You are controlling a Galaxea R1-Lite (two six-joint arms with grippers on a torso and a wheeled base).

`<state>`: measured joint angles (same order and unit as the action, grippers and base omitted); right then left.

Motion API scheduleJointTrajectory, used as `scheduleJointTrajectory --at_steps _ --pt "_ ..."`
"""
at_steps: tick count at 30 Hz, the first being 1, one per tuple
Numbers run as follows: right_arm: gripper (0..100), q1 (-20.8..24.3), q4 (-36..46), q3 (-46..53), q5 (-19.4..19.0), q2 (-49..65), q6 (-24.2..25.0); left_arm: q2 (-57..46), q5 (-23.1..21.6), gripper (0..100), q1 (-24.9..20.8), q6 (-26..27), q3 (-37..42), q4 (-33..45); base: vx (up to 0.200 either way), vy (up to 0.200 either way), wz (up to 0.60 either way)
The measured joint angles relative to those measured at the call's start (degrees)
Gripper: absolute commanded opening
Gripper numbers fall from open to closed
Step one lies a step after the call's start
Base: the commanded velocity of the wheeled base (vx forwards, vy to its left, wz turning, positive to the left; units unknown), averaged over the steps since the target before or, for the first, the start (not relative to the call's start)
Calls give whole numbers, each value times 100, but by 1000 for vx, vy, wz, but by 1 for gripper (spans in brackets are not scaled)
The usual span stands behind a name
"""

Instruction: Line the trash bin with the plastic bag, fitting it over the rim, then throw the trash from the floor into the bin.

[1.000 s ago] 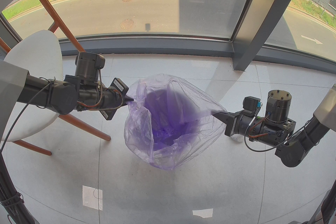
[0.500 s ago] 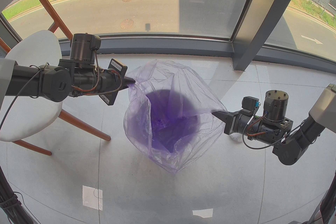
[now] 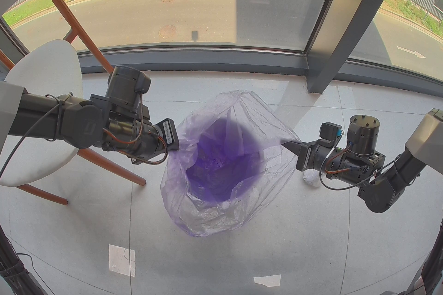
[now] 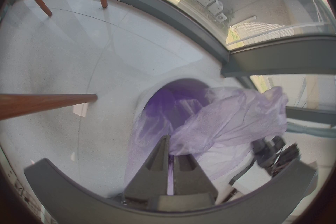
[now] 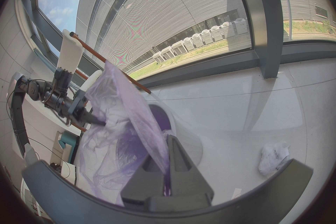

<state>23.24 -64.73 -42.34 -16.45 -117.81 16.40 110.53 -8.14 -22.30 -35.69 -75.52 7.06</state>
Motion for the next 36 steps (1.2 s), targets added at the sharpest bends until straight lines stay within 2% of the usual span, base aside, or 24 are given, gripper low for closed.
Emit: scheduleJointTrajectory --at_steps 5,8,14,20,26,31,36 --pt "0 -37 15 -149 -6 -63 2 -96 191 0 -113 490 162 262 0 0 0" --pt "0 -45 162 -294 -11 -116 33 -118 245 0 -135 674 -83 462 0 0 0" --pt "0 -63 1349 -758 -27 -112 418 -91 293 0 -134 802 -968 1224 0 0 0" --pt "0 -133 2367 -1579 -66 -41 692 197 300 0 -24 795 -1935 1960 0 0 0" --pt "0 -315 3096 -2287 -137 -68 772 758 306 0 179 694 -2630 2174 0 0 0" --pt "0 -450 3315 -2616 -139 -210 783 1198 290 0 358 602 -3056 2200 0 0 0" --pt "0 -541 3373 -2954 -129 -429 788 1535 267 0 485 274 -3617 2288 0 0 0"
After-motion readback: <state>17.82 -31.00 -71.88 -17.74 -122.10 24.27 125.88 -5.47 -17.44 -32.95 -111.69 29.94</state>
